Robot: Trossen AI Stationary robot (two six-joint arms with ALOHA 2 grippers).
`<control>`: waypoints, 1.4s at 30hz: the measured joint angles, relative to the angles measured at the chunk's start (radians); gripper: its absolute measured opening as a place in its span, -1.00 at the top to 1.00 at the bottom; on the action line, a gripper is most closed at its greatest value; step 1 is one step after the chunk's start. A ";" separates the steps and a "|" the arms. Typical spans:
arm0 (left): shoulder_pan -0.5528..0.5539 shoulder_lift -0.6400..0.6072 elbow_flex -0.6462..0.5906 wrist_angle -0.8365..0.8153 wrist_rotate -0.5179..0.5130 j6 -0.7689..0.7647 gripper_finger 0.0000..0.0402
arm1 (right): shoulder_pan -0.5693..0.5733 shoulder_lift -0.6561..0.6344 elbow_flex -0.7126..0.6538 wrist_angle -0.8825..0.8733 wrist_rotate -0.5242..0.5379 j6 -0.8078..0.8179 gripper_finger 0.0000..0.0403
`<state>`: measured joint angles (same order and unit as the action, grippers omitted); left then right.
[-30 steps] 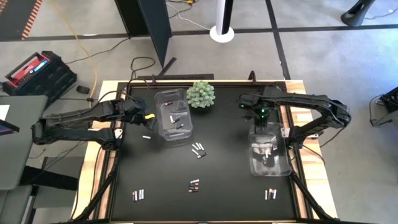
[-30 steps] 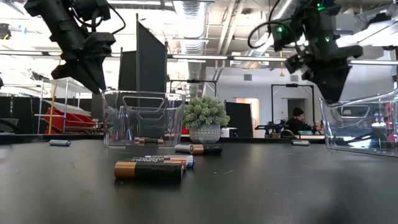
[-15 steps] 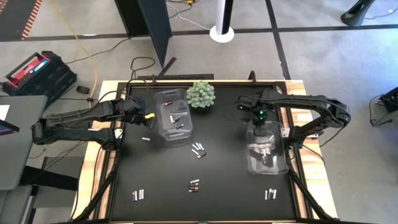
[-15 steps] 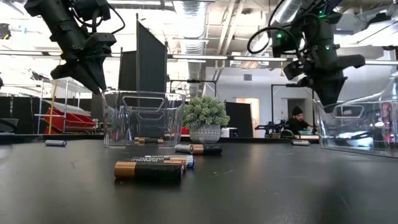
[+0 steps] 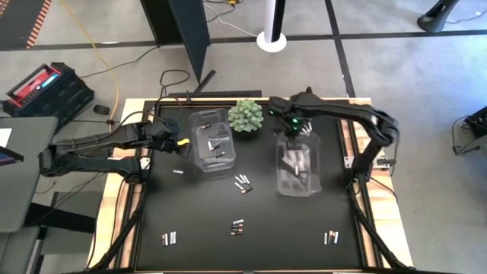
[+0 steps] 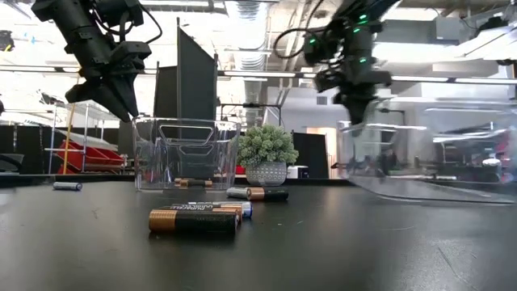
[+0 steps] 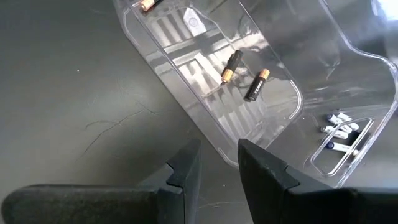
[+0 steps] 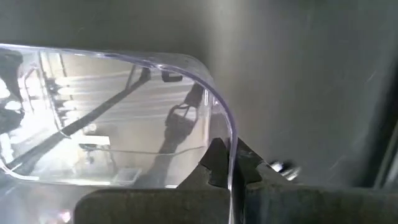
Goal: Sort batteries
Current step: Adjust the transparent bins
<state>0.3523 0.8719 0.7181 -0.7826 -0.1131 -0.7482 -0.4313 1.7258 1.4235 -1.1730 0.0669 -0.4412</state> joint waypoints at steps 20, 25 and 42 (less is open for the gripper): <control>0.000 0.000 0.000 0.000 -0.001 0.022 0.49 | -0.069 0.374 0.472 -0.128 -0.040 -0.037 0.98; 0.000 0.000 0.000 -0.001 -0.002 0.032 0.49 | -0.064 0.370 0.472 -0.126 -0.041 -0.031 0.80; 0.000 0.000 0.000 -0.002 -0.001 0.036 0.49 | -0.058 0.287 0.472 -0.123 -0.042 0.019 0.32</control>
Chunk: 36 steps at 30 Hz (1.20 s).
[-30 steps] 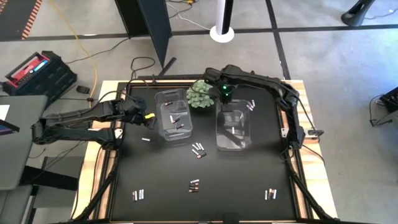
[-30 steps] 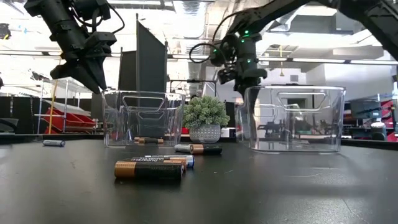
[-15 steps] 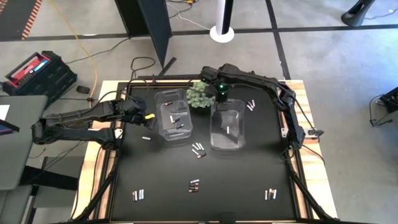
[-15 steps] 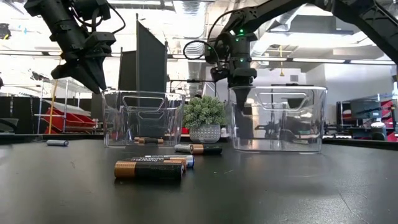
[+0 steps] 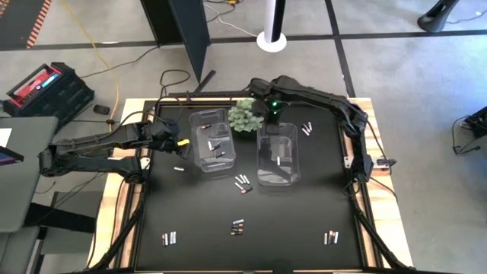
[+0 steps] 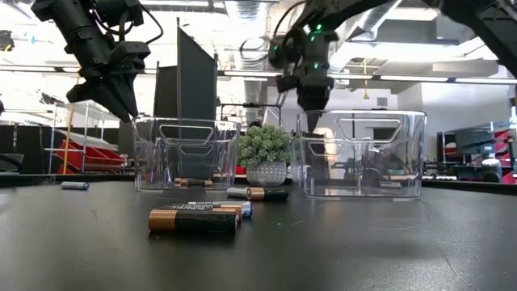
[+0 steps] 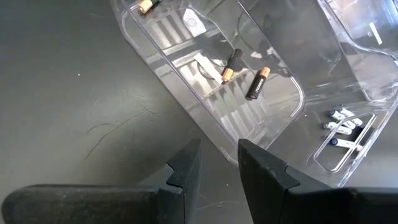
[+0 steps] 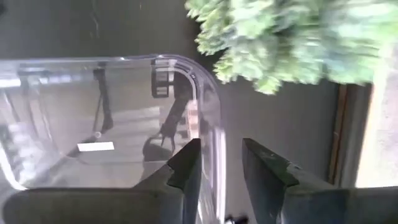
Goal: Sort batteries
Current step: Adjust the transparent bins
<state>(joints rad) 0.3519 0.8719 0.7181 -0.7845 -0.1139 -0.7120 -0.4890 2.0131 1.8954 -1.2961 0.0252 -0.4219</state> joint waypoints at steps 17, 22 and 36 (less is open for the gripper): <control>0.003 0.058 0.000 0.087 -0.074 -0.156 0.49 | -0.043 -0.367 -0.017 -0.023 0.000 0.411 0.25; 0.015 0.124 0.000 0.087 -0.076 -0.215 0.49 | -0.018 -0.433 -0.018 -0.095 0.000 0.452 0.27; 0.032 0.287 0.000 0.162 -0.040 -0.285 0.49 | 0.018 -0.621 -0.018 -0.144 0.001 0.474 0.27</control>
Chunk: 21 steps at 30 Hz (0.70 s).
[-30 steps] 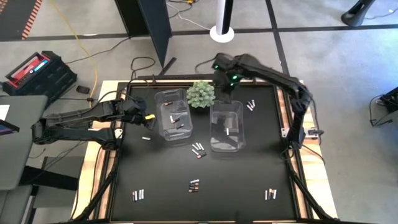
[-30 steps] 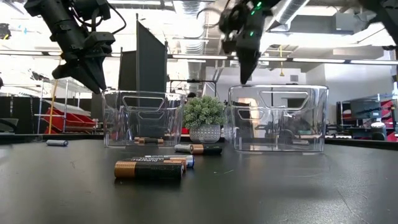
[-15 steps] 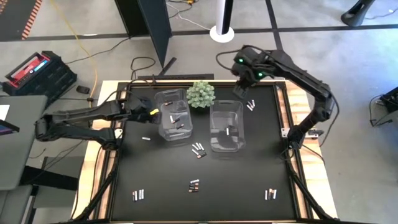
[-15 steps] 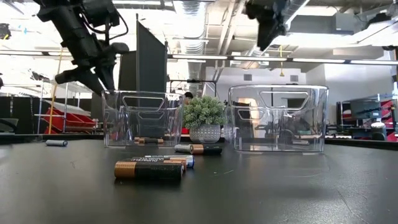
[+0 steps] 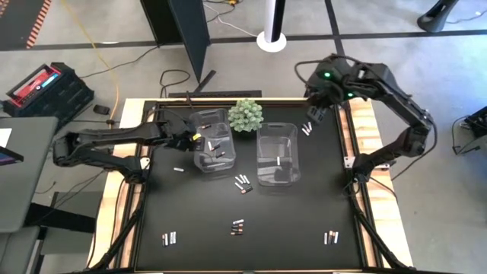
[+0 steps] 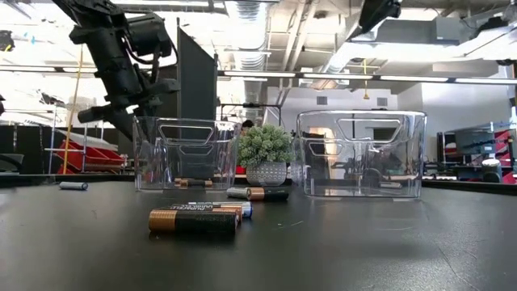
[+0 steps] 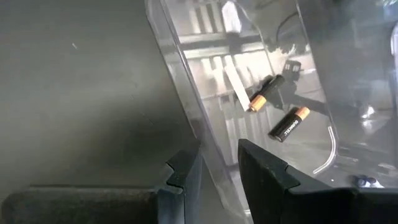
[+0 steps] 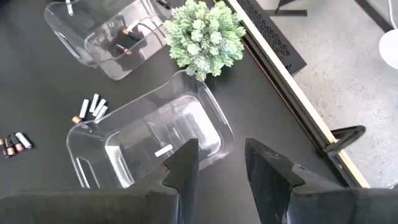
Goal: Sort batteries
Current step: Adjust the transparent bins
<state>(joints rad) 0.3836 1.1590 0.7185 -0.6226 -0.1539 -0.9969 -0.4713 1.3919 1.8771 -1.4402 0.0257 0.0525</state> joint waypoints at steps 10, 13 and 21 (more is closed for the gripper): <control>0.000 0.053 0.000 0.002 0.017 -0.009 0.76 | -0.002 -0.071 0.000 -0.001 0.000 -0.044 0.27; 0.000 0.053 0.006 -0.018 0.011 0.010 0.94 | -0.002 -0.073 0.000 -0.005 0.002 -0.060 0.27; 0.002 0.050 0.088 -0.109 -0.013 0.052 0.99 | -0.002 -0.071 0.000 -0.005 0.002 -0.086 0.27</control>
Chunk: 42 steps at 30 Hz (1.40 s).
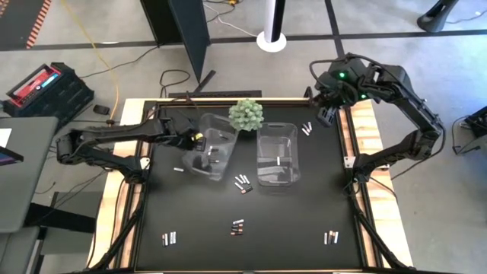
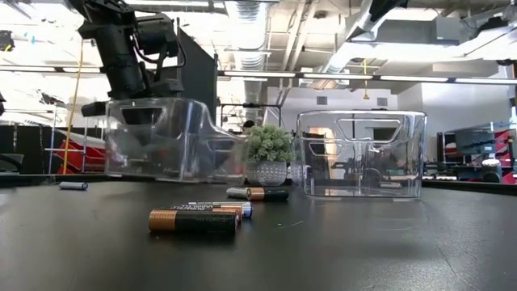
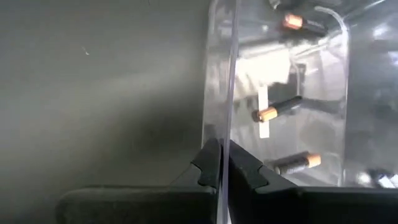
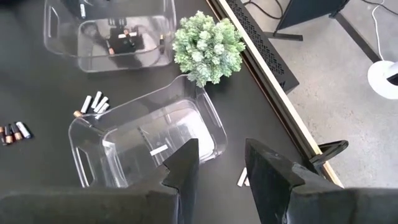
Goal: Sort batteries
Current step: Adjust the transparent bins
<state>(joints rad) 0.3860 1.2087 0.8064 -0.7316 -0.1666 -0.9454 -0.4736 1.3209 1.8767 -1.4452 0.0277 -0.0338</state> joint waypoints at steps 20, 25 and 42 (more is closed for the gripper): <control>-0.069 0.003 0.009 -0.126 -0.073 -0.361 1.00 | 0.003 0.001 0.000 -0.040 0.000 0.018 0.27; -0.071 0.003 0.009 -0.128 -0.079 -0.350 1.00 | 0.002 0.000 0.000 -0.058 0.000 0.010 0.27; -0.072 0.003 0.008 -0.124 -0.062 -0.331 0.78 | 0.002 -0.001 0.000 -0.062 0.000 -0.017 0.27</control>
<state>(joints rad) 0.3144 1.2118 0.8143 -0.8556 -0.2281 -1.2762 -0.4713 1.3201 1.8767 -1.5070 0.0275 -0.0512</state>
